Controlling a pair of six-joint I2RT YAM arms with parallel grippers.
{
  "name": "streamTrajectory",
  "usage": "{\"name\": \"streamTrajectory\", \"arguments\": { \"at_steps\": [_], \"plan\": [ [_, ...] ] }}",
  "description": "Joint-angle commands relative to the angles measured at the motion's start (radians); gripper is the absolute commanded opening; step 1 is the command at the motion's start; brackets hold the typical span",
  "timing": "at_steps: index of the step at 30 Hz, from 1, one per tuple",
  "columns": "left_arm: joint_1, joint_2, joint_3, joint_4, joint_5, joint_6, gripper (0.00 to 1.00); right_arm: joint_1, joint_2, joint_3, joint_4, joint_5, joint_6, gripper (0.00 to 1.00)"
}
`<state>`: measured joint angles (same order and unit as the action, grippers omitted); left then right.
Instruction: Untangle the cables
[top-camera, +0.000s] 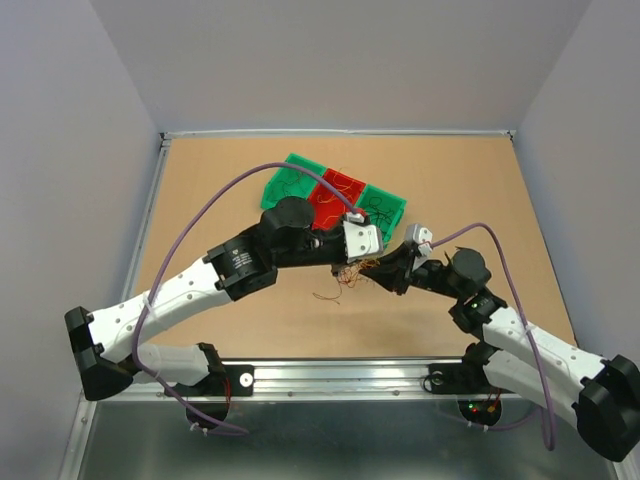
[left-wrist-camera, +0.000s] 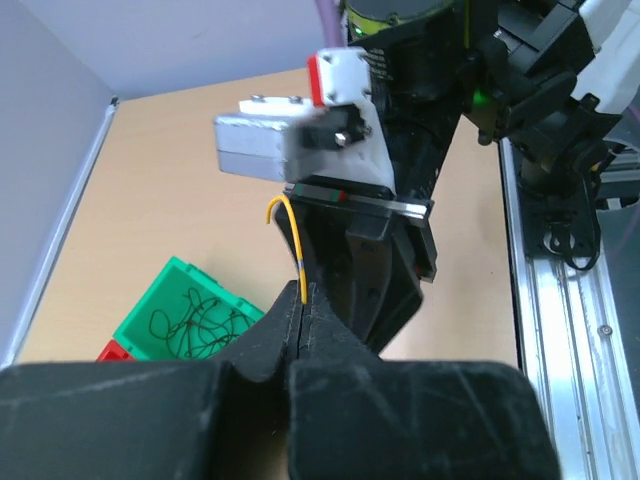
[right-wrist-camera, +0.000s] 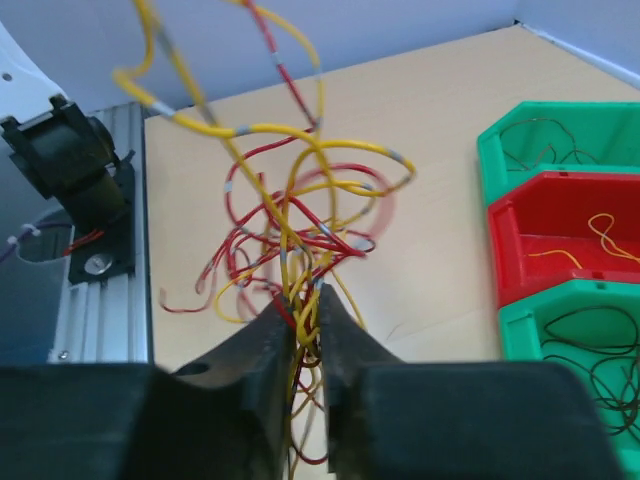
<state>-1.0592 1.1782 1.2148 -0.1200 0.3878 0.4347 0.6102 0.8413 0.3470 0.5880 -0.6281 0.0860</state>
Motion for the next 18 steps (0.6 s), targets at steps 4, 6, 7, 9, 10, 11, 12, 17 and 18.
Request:
{"name": "streamTrajectory", "arguments": {
  "at_steps": [4, 6, 7, 9, 10, 11, 12, 17, 18],
  "plan": [
    [0.016, -0.098, 0.136, 0.095, -0.354, -0.05, 0.0, 0.006, 0.022, 0.04, 0.085, 0.015, 0.0, 0.04],
    [0.048, -0.132, 0.155, 0.153, -0.554, -0.086, 0.0, 0.005, 0.015, 0.041, 0.063, -0.033, -0.009, 0.02],
    [0.073, -0.144, 0.154, 0.181, -0.625, -0.106, 0.0, 0.006, 0.009, 0.046, 0.047, -0.059, -0.017, 0.02],
    [0.198, -0.181, 0.144, 0.259, -0.722, -0.143, 0.0, 0.006, -0.011, 0.056, -0.009, -0.117, -0.028, 0.01],
    [0.259, -0.195, 0.135, 0.281, -0.742, -0.166, 0.0, 0.005, -0.019, 0.058, -0.026, -0.125, -0.037, 0.01],
    [0.356, -0.215, 0.12, 0.298, -0.76, -0.192, 0.0, 0.005, -0.039, 0.061, -0.043, -0.119, -0.04, 0.01],
    [0.405, -0.224, 0.112, 0.328, -0.768, -0.2, 0.0, 0.005, -0.048, 0.06, -0.065, -0.111, -0.042, 0.01],
    [0.585, -0.262, 0.02, 0.401, -0.753, -0.241, 0.0, 0.006, -0.103, 0.052, -0.096, -0.067, -0.035, 0.01],
    [0.602, -0.27, 0.0, 0.42, -0.739, -0.252, 0.0, 0.006, -0.107, 0.053, -0.102, -0.077, -0.035, 0.01]
  ]
}}
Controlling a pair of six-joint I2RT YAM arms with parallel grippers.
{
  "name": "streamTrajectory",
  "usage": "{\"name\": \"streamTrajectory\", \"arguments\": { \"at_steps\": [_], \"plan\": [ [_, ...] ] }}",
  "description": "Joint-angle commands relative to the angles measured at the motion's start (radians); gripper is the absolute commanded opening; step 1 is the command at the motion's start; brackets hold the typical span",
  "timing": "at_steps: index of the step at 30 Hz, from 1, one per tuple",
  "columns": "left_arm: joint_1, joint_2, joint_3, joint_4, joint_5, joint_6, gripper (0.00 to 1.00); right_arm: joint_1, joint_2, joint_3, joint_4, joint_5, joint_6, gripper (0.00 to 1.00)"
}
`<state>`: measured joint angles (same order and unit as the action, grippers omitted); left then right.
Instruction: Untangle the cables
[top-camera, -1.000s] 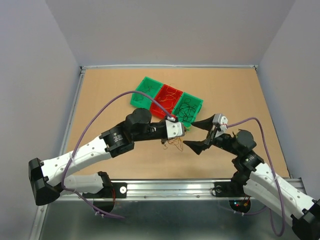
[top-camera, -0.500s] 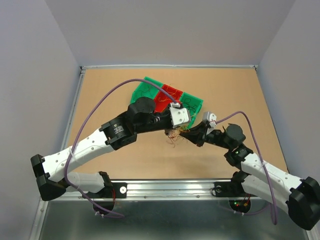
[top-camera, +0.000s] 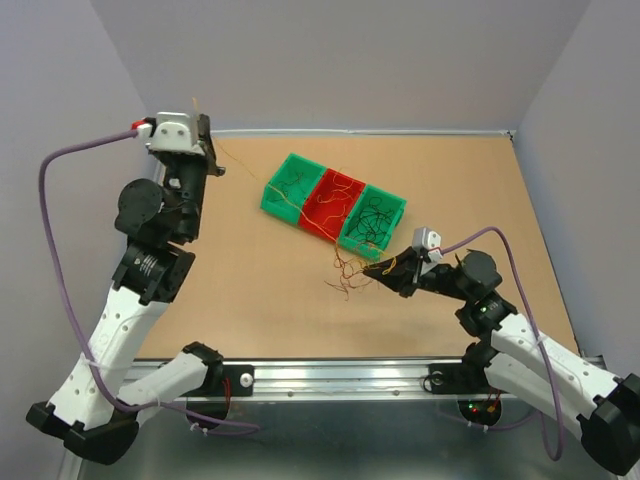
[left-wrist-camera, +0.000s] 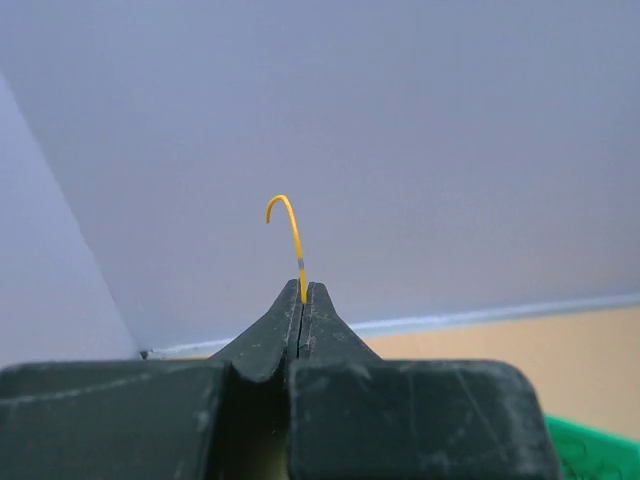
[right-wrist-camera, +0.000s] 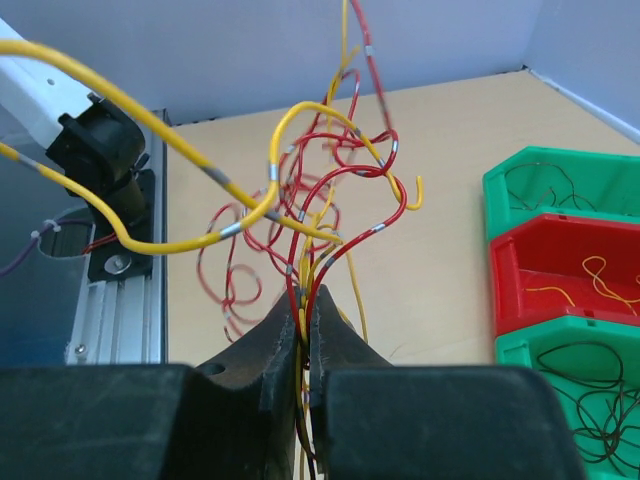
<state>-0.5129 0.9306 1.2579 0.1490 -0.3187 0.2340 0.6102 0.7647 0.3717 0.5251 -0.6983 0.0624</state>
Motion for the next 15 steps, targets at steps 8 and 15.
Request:
{"name": "streamTrajectory", "arguments": {
  "at_steps": [8, 15],
  "plan": [
    [0.263, 0.04, -0.052, 0.21, -0.074, -0.076, 0.0, 0.005, -0.114, 0.019, -0.073, -0.106, -0.01, 0.02],
    [0.533, 0.057, -0.038, 0.219, 0.041, -0.205, 0.0, 0.005, -0.154, 0.001, -0.073, -0.235, -0.029, 0.03]
  ]
}}
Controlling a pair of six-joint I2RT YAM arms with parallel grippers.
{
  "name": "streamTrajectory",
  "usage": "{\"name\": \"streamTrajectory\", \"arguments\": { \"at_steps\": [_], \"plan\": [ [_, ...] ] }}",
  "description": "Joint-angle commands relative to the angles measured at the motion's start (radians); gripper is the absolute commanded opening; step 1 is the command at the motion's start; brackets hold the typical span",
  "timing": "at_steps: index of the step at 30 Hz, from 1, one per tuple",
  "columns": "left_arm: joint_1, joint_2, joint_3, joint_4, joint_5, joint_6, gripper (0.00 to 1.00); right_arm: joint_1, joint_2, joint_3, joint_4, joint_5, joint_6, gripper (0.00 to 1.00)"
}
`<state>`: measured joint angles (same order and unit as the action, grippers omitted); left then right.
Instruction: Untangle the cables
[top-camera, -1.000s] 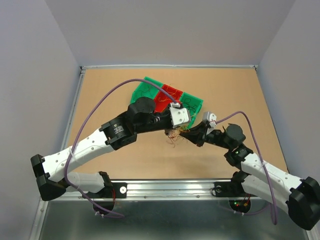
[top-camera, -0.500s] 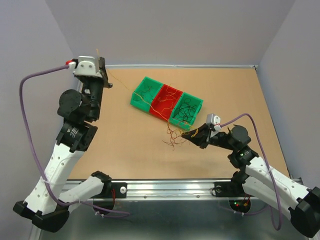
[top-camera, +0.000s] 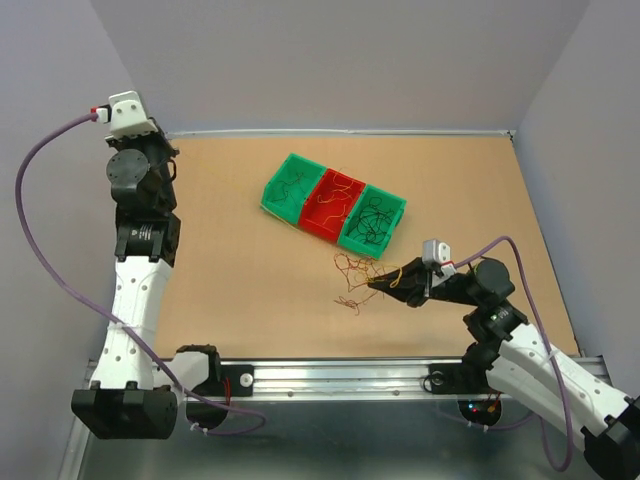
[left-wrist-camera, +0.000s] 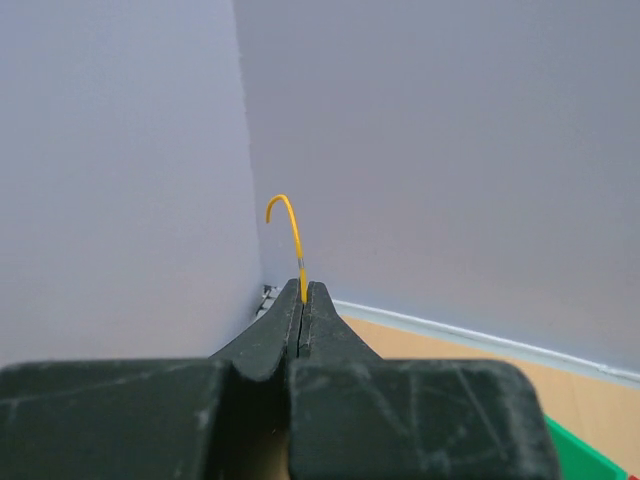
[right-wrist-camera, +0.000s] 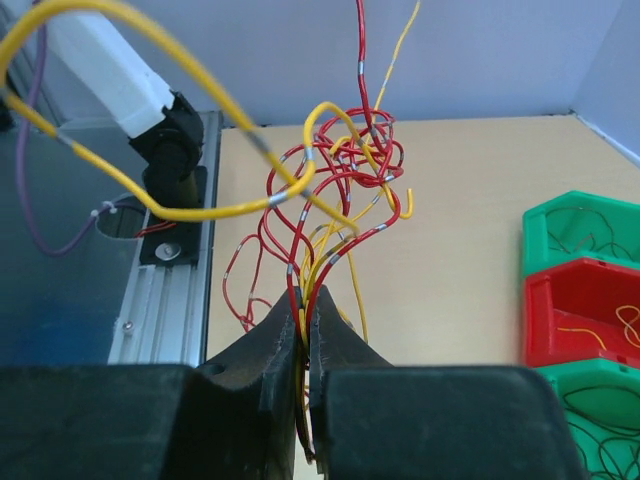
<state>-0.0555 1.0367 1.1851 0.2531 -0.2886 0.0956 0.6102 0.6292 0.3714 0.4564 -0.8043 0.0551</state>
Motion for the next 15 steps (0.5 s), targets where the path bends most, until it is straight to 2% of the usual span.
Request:
{"name": "streamTrajectory", "arguments": {
  "at_steps": [1, 2, 8, 9, 12, 14, 15],
  "plan": [
    [0.085, -0.049, 0.036, 0.112, 0.011, -0.079, 0.0, 0.006, -0.022, 0.001, -0.002, -0.144, -0.02, 0.03],
    [0.098, -0.046, 0.034, 0.11, 0.012, -0.091, 0.0, 0.005, -0.023, -0.002, -0.001, -0.159, -0.021, 0.03],
    [0.236, -0.021, 0.021, 0.086, 0.029, -0.296, 0.0, 0.006, -0.074, -0.017, -0.002, -0.095, -0.015, 0.24],
    [0.246, -0.032, 0.005, 0.11, 0.037, -0.309, 0.0, 0.005, -0.086, -0.02, -0.001, -0.041, -0.012, 0.29],
    [0.258, -0.062, -0.067, 0.17, 0.109, -0.329, 0.0, 0.005, -0.14, -0.041, -0.002, 0.063, 0.006, 0.58],
    [0.256, -0.079, -0.109, 0.192, 0.22, -0.352, 0.0, 0.006, -0.161, -0.051, -0.001, 0.057, -0.003, 0.65],
    [0.258, -0.09, -0.128, 0.207, 0.267, -0.358, 0.0, 0.005, -0.166, -0.054, -0.001, 0.044, -0.003, 0.73]
  ]
}}
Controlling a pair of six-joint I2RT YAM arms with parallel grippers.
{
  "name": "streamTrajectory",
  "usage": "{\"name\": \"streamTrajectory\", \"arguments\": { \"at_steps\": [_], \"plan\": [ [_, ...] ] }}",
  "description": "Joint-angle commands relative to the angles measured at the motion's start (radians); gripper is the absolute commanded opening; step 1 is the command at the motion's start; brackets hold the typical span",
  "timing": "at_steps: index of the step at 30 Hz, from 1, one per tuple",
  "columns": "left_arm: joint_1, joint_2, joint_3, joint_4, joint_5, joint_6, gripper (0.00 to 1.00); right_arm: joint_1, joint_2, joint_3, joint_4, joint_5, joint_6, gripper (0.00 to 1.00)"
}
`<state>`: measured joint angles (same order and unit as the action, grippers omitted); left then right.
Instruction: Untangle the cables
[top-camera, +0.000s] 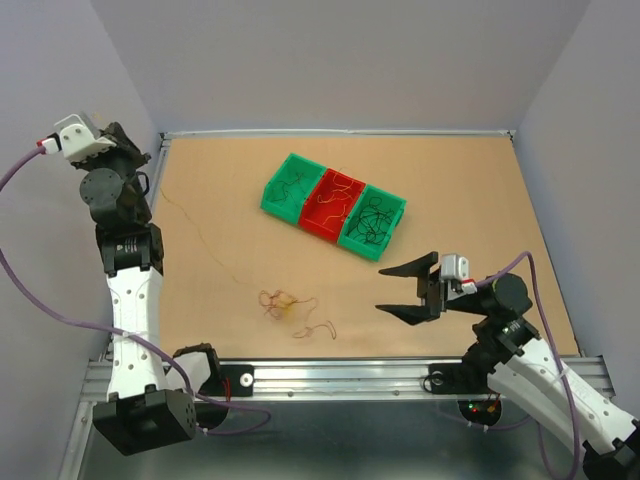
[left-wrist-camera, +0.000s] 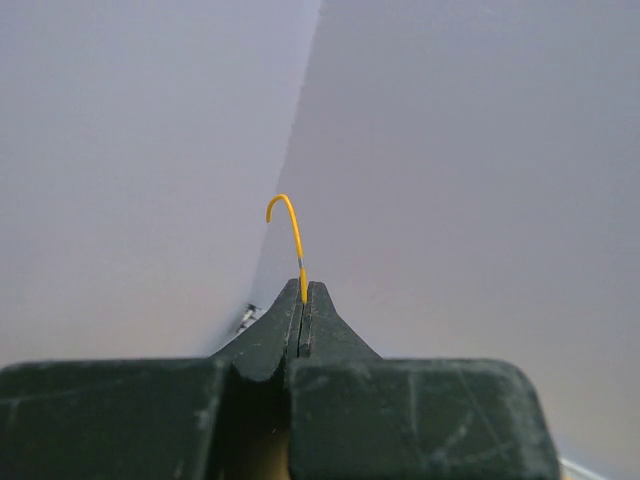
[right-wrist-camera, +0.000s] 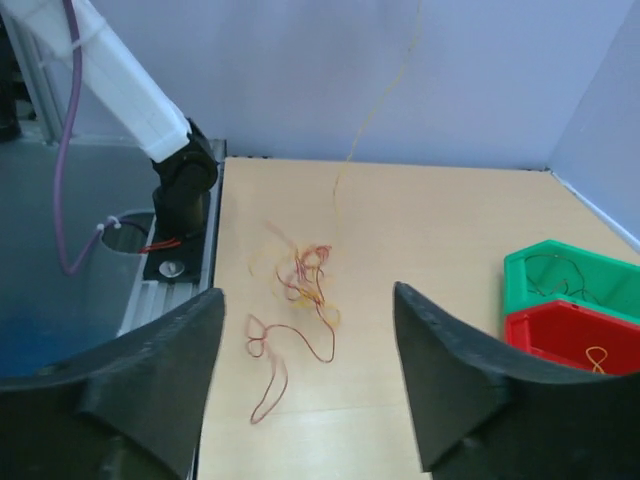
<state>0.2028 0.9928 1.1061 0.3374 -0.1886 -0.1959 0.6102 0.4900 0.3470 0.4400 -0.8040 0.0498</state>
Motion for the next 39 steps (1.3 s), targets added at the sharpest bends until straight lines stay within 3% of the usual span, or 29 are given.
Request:
{"name": "streamTrajectory", "arguments": {
  "at_steps": [1, 3, 6, 7, 12, 17, 21, 24, 35, 39],
  "plan": [
    [-0.002, -0.065, -0.063, 0.162, 0.231, -0.074, 0.0, 0.006, -0.028, -0.029, 0.017, 0.037, 0.005, 0.77],
    [-0.003, -0.075, -0.089, 0.196, 0.435, -0.094, 0.0, 0.005, -0.011, -0.026, 0.023, 0.019, 0.015, 0.93],
    [-0.02, -0.097, -0.089, 0.241, 0.693, -0.122, 0.0, 0.005, 0.063, -0.005, 0.055, -0.004, 0.027, 1.0],
    [-0.028, -0.106, -0.094, 0.256, 0.778, -0.128, 0.0, 0.006, 0.091, 0.012, 0.075, -0.003, 0.054, 1.0],
    [-0.094, -0.164, -0.077, 0.295, 0.934, -0.158, 0.0, 0.008, 0.394, 0.096, 0.288, 0.071, 0.205, 1.0],
    [-0.199, -0.192, -0.01, 0.288, 0.974, -0.175, 0.0, 0.069, 0.654, 0.176, 0.472, 0.192, 0.274, 1.0],
    [-0.307, -0.137, 0.078, 0.237, 0.973, -0.191, 0.0, 0.198, 0.849, 0.349, 0.48, 0.397, 0.202, 1.0],
    [-0.351, -0.096, 0.153, 0.192, 0.974, -0.189, 0.0, 0.238, 0.999, 0.44, 0.483, 0.466, 0.174, 1.0],
    [-0.433, -0.003, 0.28, 0.057, 0.864, -0.102, 0.0, 0.344, 1.412, 0.808, 0.516, 0.52, 0.096, 0.98],
    [-0.434, 0.029, 0.383, -0.003, 0.815, -0.056, 0.0, 0.345, 1.527, 0.883, 0.519, 0.483, 0.108, 0.83]
  ]
}}
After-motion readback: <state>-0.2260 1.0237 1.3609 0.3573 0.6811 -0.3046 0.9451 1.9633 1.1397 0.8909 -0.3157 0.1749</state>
